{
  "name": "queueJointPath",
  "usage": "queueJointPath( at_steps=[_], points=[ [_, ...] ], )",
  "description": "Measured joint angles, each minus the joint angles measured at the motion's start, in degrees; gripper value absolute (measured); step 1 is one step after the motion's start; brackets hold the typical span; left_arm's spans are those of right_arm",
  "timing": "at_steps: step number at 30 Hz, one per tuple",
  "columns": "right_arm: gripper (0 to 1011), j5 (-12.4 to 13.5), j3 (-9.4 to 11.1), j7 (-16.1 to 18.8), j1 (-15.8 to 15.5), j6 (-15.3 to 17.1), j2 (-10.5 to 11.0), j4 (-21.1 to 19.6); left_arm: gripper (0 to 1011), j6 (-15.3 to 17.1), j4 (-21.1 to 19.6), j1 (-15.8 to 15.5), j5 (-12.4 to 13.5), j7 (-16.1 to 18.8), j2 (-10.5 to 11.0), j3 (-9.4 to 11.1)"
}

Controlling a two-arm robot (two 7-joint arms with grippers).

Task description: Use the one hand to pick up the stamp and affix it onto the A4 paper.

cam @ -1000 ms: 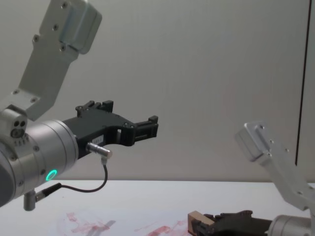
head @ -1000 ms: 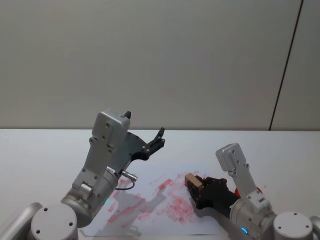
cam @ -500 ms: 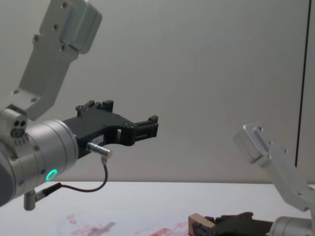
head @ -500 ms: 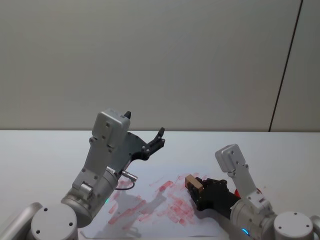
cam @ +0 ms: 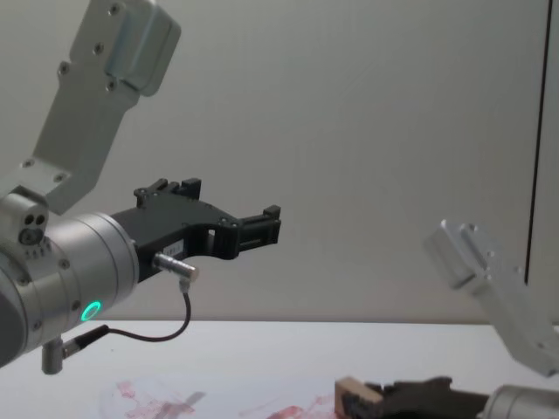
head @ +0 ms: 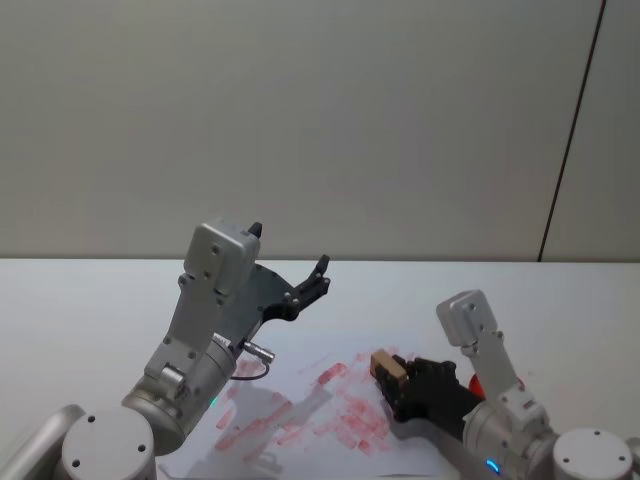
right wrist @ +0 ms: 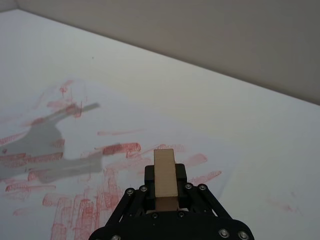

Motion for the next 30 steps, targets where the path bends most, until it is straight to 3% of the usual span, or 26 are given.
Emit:
queueJointPath(
  at_steps=[13,30],
  points=[
    [217,4.5,1.4,-2.1,-1.1,-6.4,0.9,-4.8,1002,0.0,0.0,0.0,0.0,0.0,0.0,0.0],
    [217,7.0,3.9,-3.5,-5.0,-6.1,5.0,-11.2,1003,0.0,0.0,0.0,0.0,0.0,0.0,0.0]
  ],
)
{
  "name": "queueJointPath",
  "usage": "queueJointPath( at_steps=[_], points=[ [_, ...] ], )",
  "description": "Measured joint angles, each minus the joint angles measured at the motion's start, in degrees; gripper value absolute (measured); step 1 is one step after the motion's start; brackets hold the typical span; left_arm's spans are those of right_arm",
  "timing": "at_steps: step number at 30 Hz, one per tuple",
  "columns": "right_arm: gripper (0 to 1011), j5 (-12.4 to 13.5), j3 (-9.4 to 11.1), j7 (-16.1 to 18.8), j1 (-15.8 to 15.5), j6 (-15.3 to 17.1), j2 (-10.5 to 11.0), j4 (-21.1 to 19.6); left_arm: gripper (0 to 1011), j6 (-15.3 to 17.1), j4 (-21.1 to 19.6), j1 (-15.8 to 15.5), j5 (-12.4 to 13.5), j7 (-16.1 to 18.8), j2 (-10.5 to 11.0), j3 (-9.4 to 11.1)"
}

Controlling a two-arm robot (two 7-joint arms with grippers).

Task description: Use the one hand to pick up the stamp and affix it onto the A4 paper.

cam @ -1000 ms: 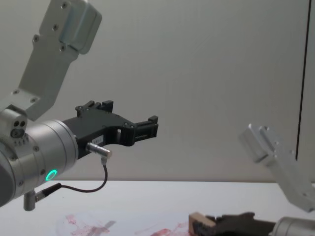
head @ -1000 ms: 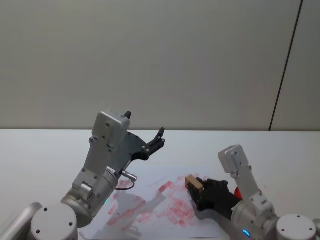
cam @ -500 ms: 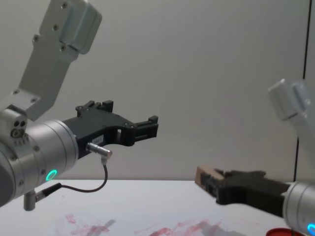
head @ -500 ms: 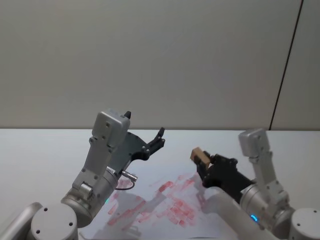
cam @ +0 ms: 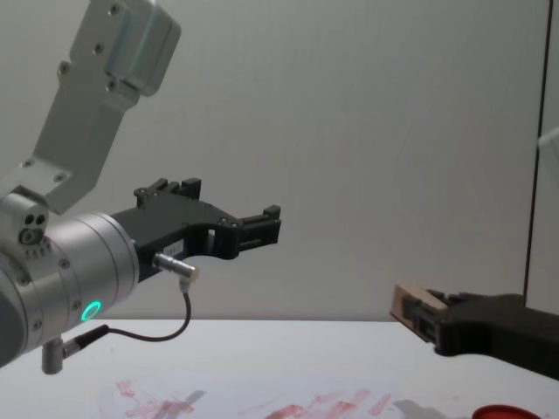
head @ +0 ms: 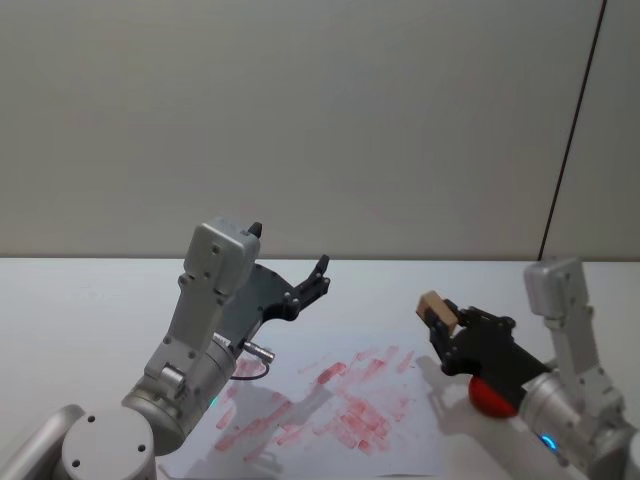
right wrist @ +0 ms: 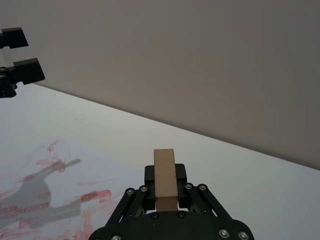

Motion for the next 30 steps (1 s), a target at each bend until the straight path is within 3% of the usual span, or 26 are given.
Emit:
queueJointPath(
  at_steps=[14,30],
  points=[
    [217,1.1,1.8,-0.6,-3.8,0.8,3.6,-2.7,1002,0.0,0.0,0.0,0.0,0.0,0.0,0.0],
    [217,0.6,2.7,-0.9,-5.3,2.4,5.5,-2.4,1002,0.0,0.0,0.0,0.0,0.0,0.0,0.0]
  ],
)
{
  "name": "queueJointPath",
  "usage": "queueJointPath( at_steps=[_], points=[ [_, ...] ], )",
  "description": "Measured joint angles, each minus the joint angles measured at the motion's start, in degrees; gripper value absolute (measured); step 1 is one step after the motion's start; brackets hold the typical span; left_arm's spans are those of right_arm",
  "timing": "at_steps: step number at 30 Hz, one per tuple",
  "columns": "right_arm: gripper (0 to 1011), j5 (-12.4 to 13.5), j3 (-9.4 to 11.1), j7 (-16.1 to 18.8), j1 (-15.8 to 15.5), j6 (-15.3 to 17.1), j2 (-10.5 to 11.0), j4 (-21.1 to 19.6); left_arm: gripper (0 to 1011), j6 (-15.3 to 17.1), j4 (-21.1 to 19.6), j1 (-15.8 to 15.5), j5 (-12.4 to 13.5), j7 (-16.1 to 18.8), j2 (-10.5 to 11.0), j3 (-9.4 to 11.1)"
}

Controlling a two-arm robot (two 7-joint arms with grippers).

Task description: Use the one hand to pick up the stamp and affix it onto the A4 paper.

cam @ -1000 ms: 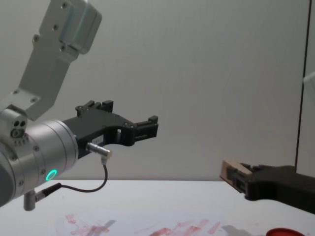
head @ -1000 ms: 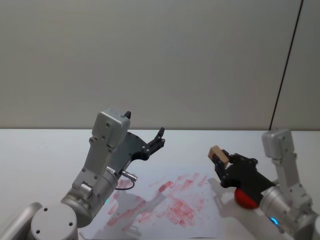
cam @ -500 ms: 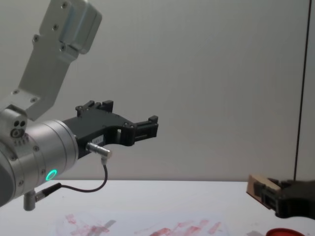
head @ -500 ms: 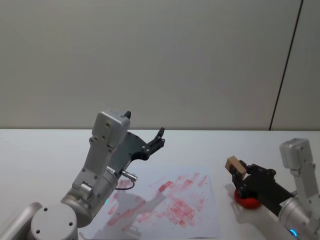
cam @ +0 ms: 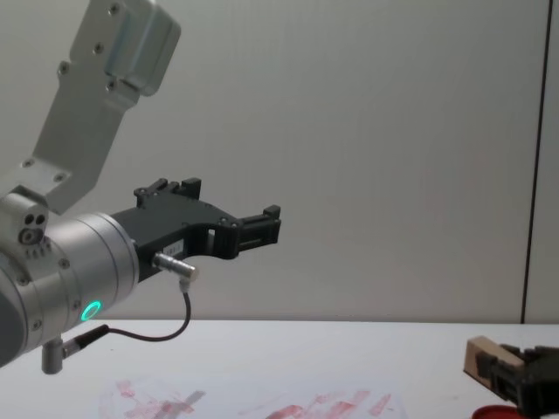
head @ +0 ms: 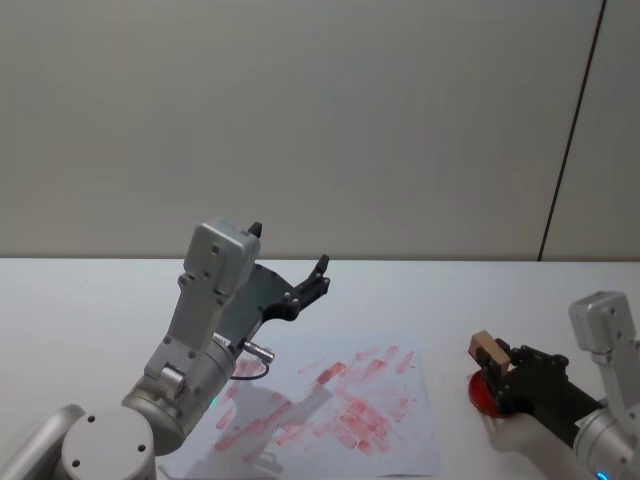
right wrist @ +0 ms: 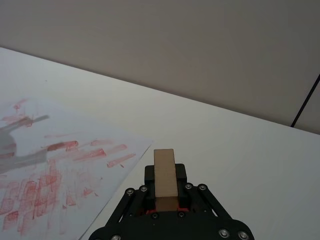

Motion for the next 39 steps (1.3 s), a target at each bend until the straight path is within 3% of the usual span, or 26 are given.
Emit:
queueJointPath(
  at_steps=[18,32,33,35,39],
  points=[
    [232,-1.5,0.0,0.7,0.9,1.0,0.0,2.8,1002,0.0,0.0,0.0,0.0,0.0,0.0,0.0],
    [644,-1.6,0.0,0.7,1.5,0.5,-0.3,3.9,1002,0.0,0.0,0.0,0.0,0.0,0.0,0.0],
    [726,-1.5,0.0,0.7,1.5,0.4,-0.4,3.9,1003,0.0,0.0,0.0,0.0,0.0,0.0,0.0],
    [737,-1.2,0.0,0.6,1.5,0.0,-0.4,3.8,1003,0.0,0.0,0.0,0.0,0.0,0.0,0.0],
    [906,-0.6,0.1,0.5,1.4,-1.1,-0.4,2.9,1002,0.0,0.0,0.0,0.0,0.0,0.0,0.0]
  ],
)
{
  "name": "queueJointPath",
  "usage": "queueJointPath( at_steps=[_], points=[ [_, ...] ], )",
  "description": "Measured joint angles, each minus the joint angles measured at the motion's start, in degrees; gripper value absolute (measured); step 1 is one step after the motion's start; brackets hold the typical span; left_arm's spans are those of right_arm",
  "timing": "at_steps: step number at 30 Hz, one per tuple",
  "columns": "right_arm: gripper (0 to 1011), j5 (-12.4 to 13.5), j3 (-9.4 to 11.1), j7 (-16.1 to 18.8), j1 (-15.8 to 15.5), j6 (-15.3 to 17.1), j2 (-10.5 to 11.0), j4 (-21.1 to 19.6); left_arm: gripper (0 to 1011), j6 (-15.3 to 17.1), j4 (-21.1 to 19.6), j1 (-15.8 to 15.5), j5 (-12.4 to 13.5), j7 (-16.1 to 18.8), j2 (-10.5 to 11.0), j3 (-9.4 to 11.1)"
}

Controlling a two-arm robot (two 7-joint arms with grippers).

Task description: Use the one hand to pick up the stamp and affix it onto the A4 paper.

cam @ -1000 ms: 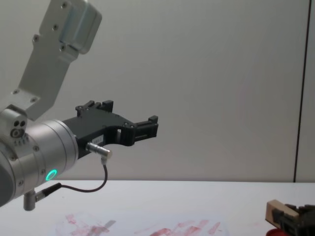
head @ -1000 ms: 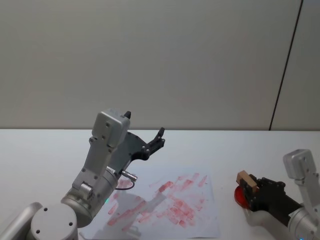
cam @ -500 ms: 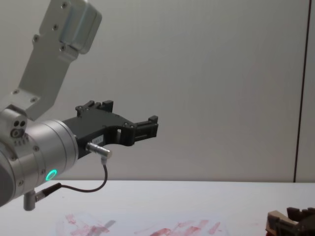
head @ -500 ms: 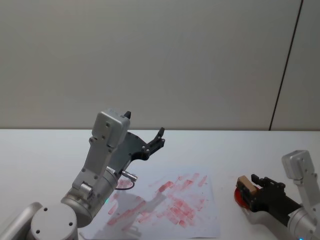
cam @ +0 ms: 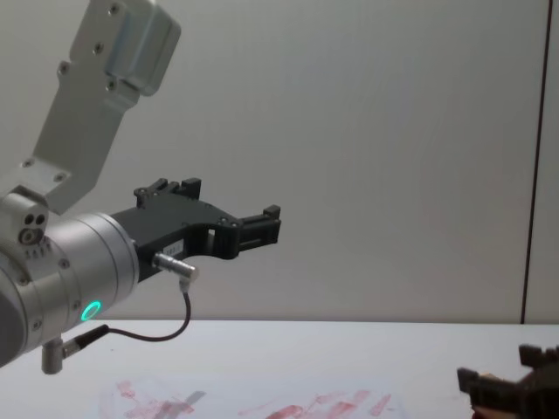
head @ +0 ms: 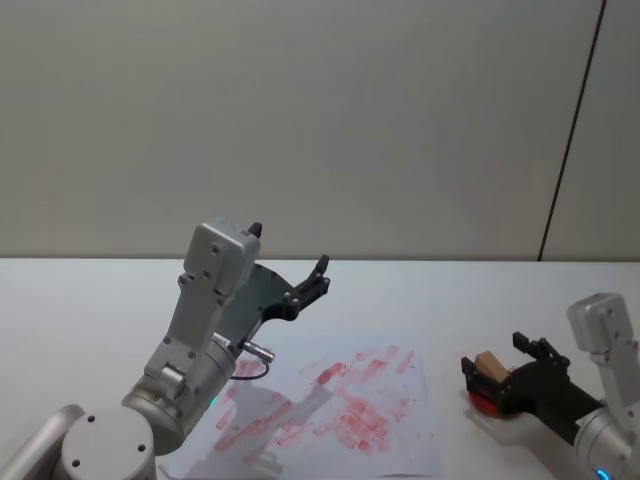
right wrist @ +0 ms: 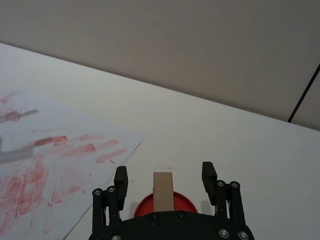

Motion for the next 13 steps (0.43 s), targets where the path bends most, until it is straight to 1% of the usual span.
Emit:
queueJointPath(
  at_steps=[4,5,8,13],
  points=[
    [968,0.5,0.1,-0.2,-0.3,-1.0,0.0,-1.4,1002,0.0,0.0,0.0,0.0,0.0,0.0,0.0],
    [998,0.5,0.1,-0.2,-0.3,-1.0,0.0,-1.4,1002,0.0,0.0,0.0,0.0,0.0,0.0,0.0],
    [1001,1.0,0.1,-0.4,-0.6,-1.8,0.0,-3.1,1003,0.0,0.0,0.0,0.0,0.0,0.0,0.0],
    [1001,1.4,0.1,-0.7,-0.9,-2.5,0.1,-4.8,1002,0.0,0.0,0.0,0.0,0.0,0.0,0.0]
  ],
)
